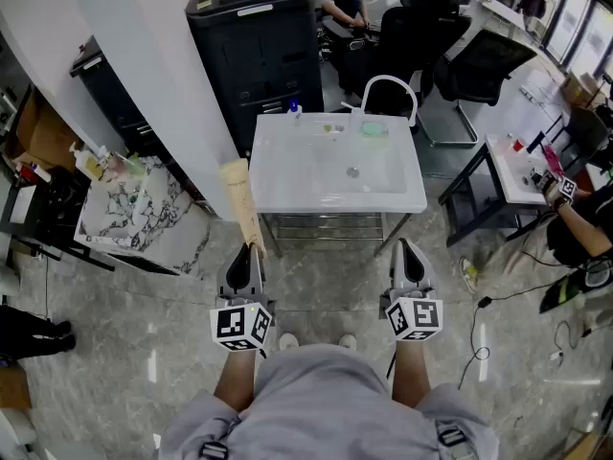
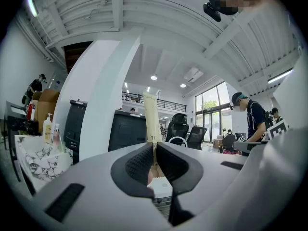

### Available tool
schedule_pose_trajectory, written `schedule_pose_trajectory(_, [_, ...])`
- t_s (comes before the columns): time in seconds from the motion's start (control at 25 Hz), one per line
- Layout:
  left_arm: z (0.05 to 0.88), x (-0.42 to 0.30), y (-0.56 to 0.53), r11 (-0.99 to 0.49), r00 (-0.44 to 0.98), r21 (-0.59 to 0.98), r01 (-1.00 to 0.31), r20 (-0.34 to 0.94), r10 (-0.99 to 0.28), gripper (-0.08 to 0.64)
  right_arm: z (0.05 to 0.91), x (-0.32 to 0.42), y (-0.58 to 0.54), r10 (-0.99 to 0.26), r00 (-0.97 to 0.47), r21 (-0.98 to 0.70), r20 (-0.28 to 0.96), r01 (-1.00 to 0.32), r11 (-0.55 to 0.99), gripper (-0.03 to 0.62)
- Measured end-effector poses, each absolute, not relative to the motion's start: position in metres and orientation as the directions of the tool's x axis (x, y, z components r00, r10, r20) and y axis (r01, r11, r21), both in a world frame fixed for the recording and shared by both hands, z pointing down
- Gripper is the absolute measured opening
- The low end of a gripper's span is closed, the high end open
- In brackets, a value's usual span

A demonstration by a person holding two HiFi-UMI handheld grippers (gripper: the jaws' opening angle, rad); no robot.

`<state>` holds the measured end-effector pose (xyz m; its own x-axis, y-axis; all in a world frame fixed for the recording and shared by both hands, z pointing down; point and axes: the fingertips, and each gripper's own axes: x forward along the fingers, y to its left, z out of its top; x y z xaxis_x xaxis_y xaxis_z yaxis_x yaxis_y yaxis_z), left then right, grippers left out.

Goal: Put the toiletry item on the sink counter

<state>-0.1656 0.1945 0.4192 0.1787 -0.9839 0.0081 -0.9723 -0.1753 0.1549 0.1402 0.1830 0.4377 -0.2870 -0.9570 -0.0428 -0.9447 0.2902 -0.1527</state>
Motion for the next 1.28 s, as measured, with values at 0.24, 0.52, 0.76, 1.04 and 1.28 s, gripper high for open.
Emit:
schedule_pose_trajectory(0.24, [0.419,-0.165,0.193,-0.173,0.177,0.153,-0.973,0.008,-0.984,0.028,0.437,0.139,0.181,-0.956,-0.29,-0.156,-0.044,-0.943,0.293,-0.002])
schedule_pose_trajectory(0.52, [0.419,-0.161,0.196,-0.169,0.172,0.151,-0.974,0.006,-0.985,0.028,0.436,0.143,0.182,-0.955,-0.293,-0.151,-0.051,-0.943,0.298,-0.002])
schedule_pose_trajectory(0.76, [0.417,-0.154,0.198,-0.165,0.168,0.144,-0.976,0.01,-0.986,0.028,0.433,0.151,0.184,-0.953,-0.296,-0.188,-0.069,-0.934,0.304,-0.002])
schedule_pose_trajectory(1.04, [0.418,-0.14,0.206,-0.162,0.166,0.139,-0.977,0.014,-0.986,0.026,0.434,0.161,0.196,-0.948,-0.309,-0.193,-0.072,-0.929,0.317,0.0])
schedule_pose_trajectory(1.28, [0.421,-0.117,0.215,-0.147,0.152,0.138,-0.979,0.021,-0.988,0.026,0.439,0.189,0.205,-0.95,-0.307,-0.195,-0.06,-0.93,0.313,0.0])
